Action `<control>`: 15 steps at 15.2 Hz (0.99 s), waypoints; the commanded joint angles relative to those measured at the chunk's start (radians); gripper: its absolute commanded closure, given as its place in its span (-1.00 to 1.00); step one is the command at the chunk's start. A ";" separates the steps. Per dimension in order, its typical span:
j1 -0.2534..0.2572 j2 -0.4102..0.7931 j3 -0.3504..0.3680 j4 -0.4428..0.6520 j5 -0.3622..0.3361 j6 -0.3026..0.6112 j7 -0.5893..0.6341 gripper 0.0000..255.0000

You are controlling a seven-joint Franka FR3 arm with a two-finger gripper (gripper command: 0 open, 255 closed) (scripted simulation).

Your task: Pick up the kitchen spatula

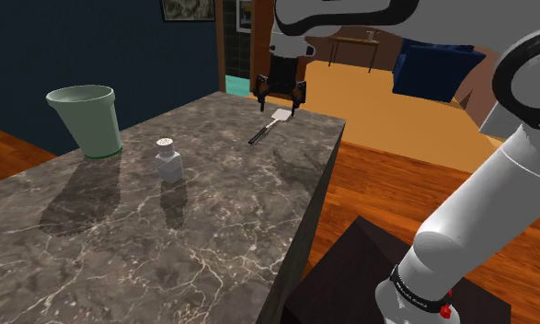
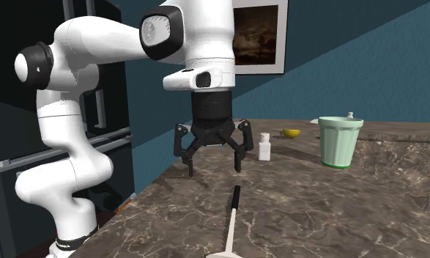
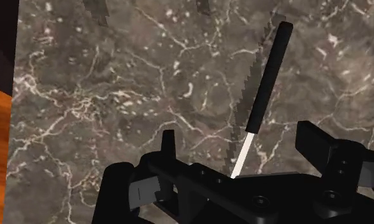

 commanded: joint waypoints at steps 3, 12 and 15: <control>-0.024 0.167 -0.003 0.160 -0.030 -0.025 0.237 -1.00; -0.027 0.197 -0.011 0.087 -0.033 0.070 0.283 -1.00; -0.026 0.197 -0.011 0.086 -0.033 0.070 0.283 1.00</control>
